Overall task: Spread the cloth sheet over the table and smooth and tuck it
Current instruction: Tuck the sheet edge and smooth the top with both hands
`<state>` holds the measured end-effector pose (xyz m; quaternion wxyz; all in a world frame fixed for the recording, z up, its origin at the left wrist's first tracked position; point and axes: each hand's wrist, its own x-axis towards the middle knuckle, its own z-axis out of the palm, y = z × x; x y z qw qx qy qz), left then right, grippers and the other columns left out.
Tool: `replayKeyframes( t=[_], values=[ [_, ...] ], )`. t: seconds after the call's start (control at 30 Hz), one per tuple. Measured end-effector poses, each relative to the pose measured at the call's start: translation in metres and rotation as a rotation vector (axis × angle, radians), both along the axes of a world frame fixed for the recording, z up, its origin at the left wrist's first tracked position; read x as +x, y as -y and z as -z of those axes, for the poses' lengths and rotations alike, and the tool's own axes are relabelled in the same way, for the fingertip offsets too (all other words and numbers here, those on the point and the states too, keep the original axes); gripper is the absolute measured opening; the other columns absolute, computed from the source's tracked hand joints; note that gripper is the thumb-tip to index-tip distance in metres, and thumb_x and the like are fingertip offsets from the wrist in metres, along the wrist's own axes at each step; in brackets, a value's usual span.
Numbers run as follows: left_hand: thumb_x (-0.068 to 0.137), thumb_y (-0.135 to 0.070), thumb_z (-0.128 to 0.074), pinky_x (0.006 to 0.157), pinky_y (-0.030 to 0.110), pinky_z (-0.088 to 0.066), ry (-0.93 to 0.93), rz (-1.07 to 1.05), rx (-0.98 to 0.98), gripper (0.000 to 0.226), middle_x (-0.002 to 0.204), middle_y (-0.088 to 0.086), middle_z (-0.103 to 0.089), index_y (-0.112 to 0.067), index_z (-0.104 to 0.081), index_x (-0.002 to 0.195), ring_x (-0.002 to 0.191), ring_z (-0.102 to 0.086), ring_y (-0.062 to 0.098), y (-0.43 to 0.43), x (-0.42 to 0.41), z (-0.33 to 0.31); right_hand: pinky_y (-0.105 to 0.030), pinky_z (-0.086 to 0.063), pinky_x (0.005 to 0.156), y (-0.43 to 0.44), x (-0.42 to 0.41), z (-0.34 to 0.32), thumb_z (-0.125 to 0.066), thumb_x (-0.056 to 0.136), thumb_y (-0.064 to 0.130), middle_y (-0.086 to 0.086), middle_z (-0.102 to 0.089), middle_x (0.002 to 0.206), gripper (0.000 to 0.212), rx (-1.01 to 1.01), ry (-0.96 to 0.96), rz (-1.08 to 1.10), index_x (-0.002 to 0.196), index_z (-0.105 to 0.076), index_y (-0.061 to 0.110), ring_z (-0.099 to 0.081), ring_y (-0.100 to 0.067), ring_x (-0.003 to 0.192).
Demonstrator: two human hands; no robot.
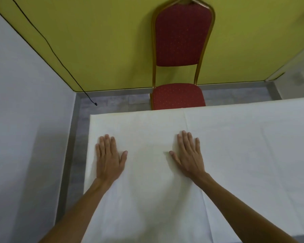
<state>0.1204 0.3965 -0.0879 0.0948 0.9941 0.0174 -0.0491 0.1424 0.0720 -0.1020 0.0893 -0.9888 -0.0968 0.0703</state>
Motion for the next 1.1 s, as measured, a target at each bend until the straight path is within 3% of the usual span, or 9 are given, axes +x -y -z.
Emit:
replayKeyframes(
  t=[0.17, 0.33, 0.53, 0.73, 0.93, 1.03, 1.1],
  values=[
    [0.1, -0.055, -0.02, 0.124, 0.048, -0.009, -0.022, 0.206, -0.042, 0.075, 0.165, 0.011, -0.01, -0.005, -0.018, 0.156, 0.153, -0.002, 0.026, 0.075, 0.058, 0.008, -0.055, -0.005, 0.123, 0.002, 0.05, 0.001, -0.015, 0.1, 0.063, -0.009, -0.006, 0.166, 0.078, 0.026, -0.021, -0.035, 0.158, -0.013, 0.012, -0.003, -0.028, 0.154],
    [0.099, -0.059, -0.019, 0.124, 0.048, -0.009, -0.018, 0.057, 0.004, 0.079, 0.166, 0.009, -0.003, -0.007, -0.009, 0.157, 0.153, 0.001, 0.026, 0.056, 0.076, 0.01, -0.056, -0.005, 0.122, 0.059, 0.09, 0.0, -0.017, 0.1, 0.064, -0.002, -0.004, 0.167, 0.075, -0.048, 0.018, -0.034, 0.159, -0.01, 0.017, 0.0, -0.024, 0.154],
    [0.095, -0.064, -0.018, 0.123, 0.051, -0.005, -0.015, -0.141, -0.004, 0.086, 0.165, 0.015, -0.007, -0.004, -0.011, 0.156, 0.152, -0.002, 0.032, 0.049, 0.094, 0.002, -0.059, -0.007, 0.12, 0.073, 0.114, -0.007, -0.015, 0.099, 0.062, -0.014, -0.015, 0.165, 0.079, -0.036, 0.015, 0.19, 0.157, -0.017, 0.008, -0.011, -0.035, 0.152],
    [0.097, -0.061, -0.019, 0.123, 0.052, -0.008, -0.008, 0.012, -0.008, 0.078, 0.165, 0.011, -0.012, -0.01, -0.014, 0.157, 0.153, -0.005, 0.03, 0.072, 0.109, 0.008, -0.055, -0.002, 0.122, 0.072, 0.126, -0.005, -0.013, 0.1, 0.063, -0.008, -0.003, 0.167, 0.077, -0.007, -0.019, 0.03, 0.159, -0.007, 0.014, 0.0, -0.026, 0.154],
    [0.096, -0.062, -0.018, 0.12, 0.054, -0.012, 0.047, -0.074, 0.039, 0.082, 0.161, 0.021, -0.02, -0.004, -0.018, 0.154, 0.148, -0.015, 0.04, 0.016, 0.117, 0.008, -0.054, 0.001, 0.123, 0.205, 0.142, -0.011, -0.011, 0.1, 0.065, -0.006, 0.002, 0.167, 0.077, -0.044, -0.023, 0.308, 0.158, 0.001, 0.016, 0.004, -0.024, 0.154],
    [0.096, -0.06, -0.019, 0.12, 0.055, -0.009, 0.039, -0.104, 0.008, 0.083, 0.16, 0.023, -0.019, 0.001, -0.018, 0.153, 0.149, -0.013, 0.041, 0.027, 0.111, 0.005, -0.055, 0.0, 0.123, 0.2, 0.133, -0.015, -0.009, 0.098, 0.067, -0.011, -0.002, 0.167, 0.083, -0.025, -0.029, 0.324, 0.157, -0.003, 0.009, 0.002, -0.027, 0.153],
    [0.098, -0.056, -0.024, 0.12, 0.055, -0.01, 0.074, -0.077, -0.037, 0.079, 0.159, 0.023, -0.023, 0.003, -0.024, 0.151, 0.149, -0.014, 0.04, 0.057, 0.096, 0.001, -0.058, -0.009, 0.121, 0.157, 0.112, -0.019, -0.006, 0.098, 0.066, -0.017, -0.014, 0.164, 0.086, -0.01, -0.016, 0.226, 0.155, -0.015, 0.003, -0.012, -0.034, 0.152]
  ],
)
